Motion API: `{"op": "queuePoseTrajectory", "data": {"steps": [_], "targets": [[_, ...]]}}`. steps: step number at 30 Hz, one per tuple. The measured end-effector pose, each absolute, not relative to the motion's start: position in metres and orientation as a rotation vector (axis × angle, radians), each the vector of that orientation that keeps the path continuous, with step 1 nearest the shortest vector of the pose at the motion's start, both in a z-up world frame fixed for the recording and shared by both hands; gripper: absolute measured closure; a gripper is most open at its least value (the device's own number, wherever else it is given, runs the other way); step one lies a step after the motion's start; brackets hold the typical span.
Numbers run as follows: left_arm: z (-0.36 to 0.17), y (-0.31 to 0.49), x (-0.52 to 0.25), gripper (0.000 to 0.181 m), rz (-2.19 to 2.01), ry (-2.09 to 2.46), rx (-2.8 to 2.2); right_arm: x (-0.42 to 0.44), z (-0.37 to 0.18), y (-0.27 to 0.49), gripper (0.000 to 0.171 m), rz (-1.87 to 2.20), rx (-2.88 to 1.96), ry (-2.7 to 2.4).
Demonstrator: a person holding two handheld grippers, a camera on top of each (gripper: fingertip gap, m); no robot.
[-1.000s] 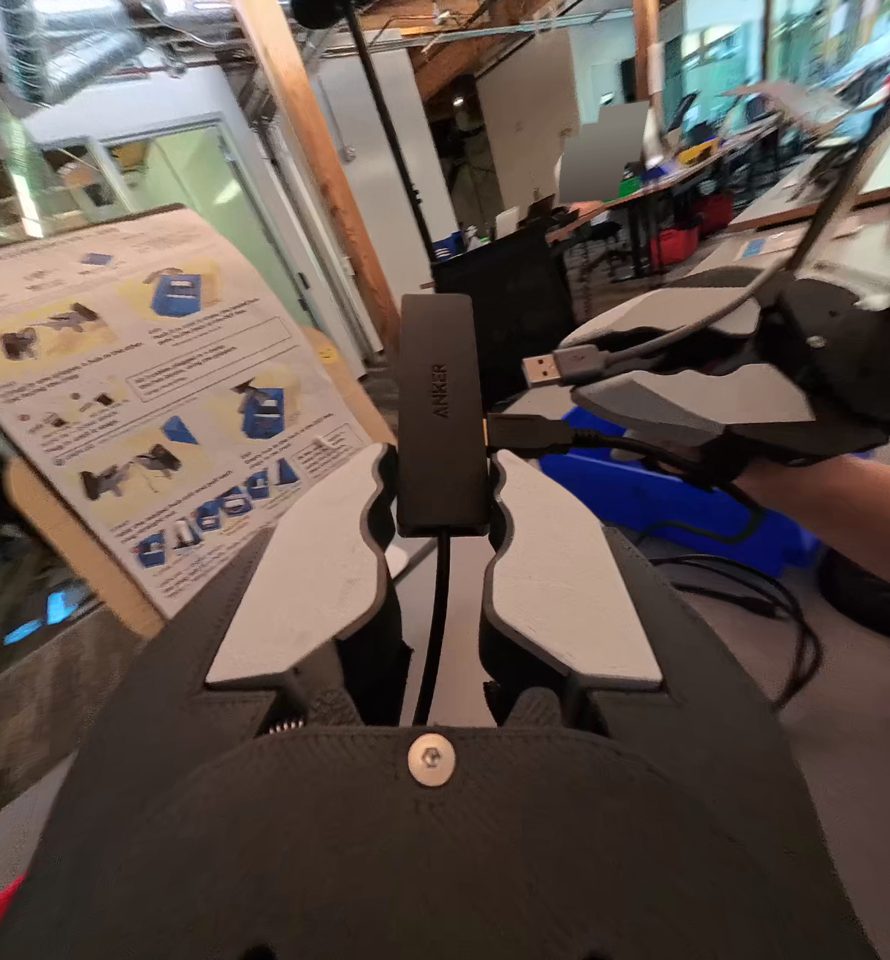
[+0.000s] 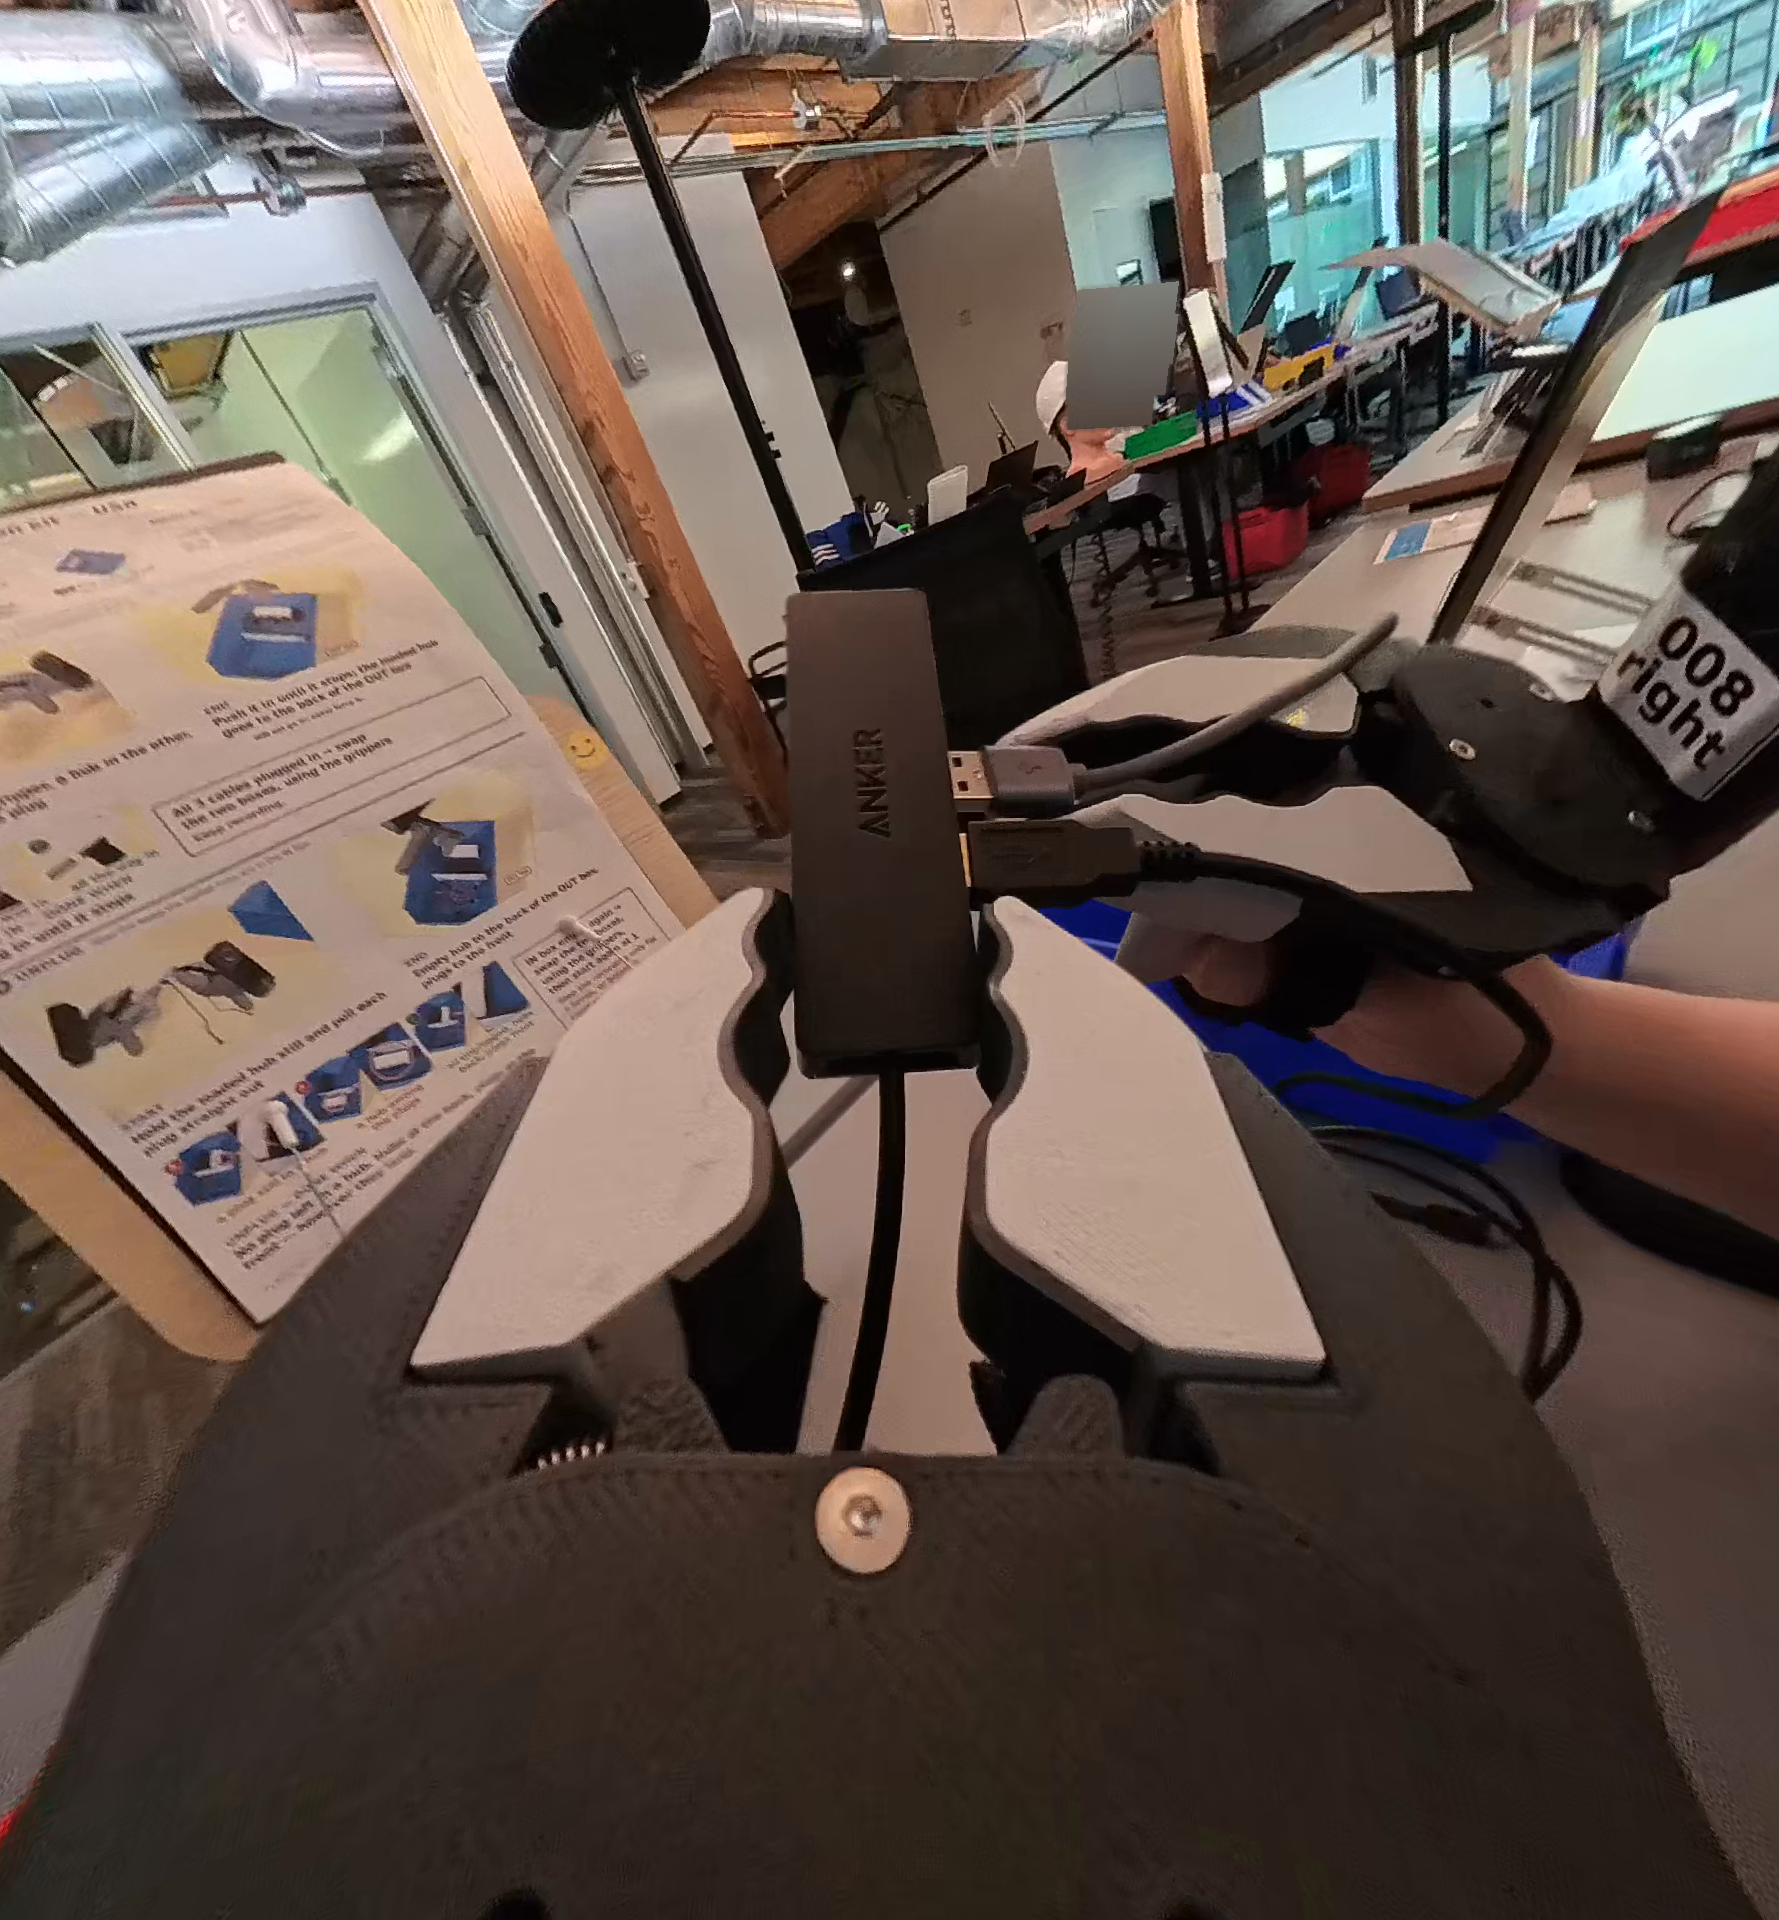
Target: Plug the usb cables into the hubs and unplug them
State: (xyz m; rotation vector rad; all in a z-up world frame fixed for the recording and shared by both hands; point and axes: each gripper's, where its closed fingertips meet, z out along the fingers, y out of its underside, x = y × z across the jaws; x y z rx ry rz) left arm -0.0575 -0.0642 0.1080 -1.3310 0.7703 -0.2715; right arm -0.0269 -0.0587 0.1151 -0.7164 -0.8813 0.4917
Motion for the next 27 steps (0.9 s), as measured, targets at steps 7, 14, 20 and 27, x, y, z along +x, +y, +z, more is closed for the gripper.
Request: {"op": "queuePoseTrajectory", "data": {"steps": [7, 14, 20, 27], "targets": [[0.108, -0.066, -0.058, 0.148, -0.182, 0.786, -1.306, -0.028, 0.112, -0.059, 0.155, 0.454, -0.702, -0.875], [0.097, -0.052, -0.063, 0.148, -0.187, 0.778, -1.405, -0.033, 0.101, -0.047, 0.155, 0.367, -0.762, -0.996], [0.094, -0.05, -0.064, 0.148, -0.213, 0.776, -1.423, -0.034, 0.097, -0.048, 0.156, 0.354, -0.782, -1.074], [0.092, -0.048, -0.062, 0.148, -0.199, 0.784, -1.427, -0.033, 0.093, -0.045, 0.156, 0.359, -0.818, -1.13]]}}
